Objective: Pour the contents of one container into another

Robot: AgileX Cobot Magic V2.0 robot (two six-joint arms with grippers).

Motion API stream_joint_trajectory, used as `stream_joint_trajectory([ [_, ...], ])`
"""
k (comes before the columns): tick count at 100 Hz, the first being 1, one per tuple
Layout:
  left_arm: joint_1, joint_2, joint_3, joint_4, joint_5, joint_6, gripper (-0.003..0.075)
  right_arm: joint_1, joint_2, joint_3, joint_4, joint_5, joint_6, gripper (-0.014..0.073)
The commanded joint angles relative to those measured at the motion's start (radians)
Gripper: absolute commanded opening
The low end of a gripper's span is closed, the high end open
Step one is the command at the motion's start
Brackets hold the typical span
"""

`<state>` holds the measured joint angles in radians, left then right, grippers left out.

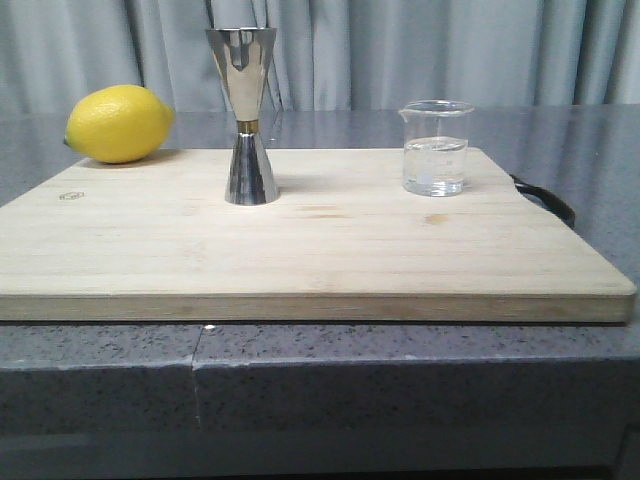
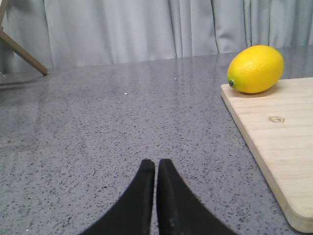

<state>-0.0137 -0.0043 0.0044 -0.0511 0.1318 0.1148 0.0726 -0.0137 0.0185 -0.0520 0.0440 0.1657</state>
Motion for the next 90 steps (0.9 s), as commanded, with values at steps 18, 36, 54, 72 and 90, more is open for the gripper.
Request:
stream_joint_trajectory([
  [18, 0.001, -0.026, 0.033, -0.009, -0.073, -0.011, -0.0020, -0.004, -0.014, 0.022, -0.010, -0.084, -0.005, -0.0071],
  [36, 0.001, -0.026, 0.033, -0.009, -0.073, -0.011, -0.0019, -0.004, -0.014, 0.022, -0.010, -0.084, -0.005, -0.0071],
  [54, 0.001, -0.026, 0.033, -0.009, -0.073, -0.011, -0.0019, -0.004, -0.014, 0.022, -0.010, -0.084, -0.005, -0.0071],
  [72, 0.001, -0.026, 0.033, -0.009, -0.073, -0.011, -0.0019, -0.004, -0.014, 0.022, -0.010, -0.084, -0.005, -0.0071],
  [90, 0.001, -0.026, 0.033, -0.009, -0.132, -0.011, -0.0019, -0.004, -0.014, 0.020, -0.010, -0.190, -0.005, -0.0071],
])
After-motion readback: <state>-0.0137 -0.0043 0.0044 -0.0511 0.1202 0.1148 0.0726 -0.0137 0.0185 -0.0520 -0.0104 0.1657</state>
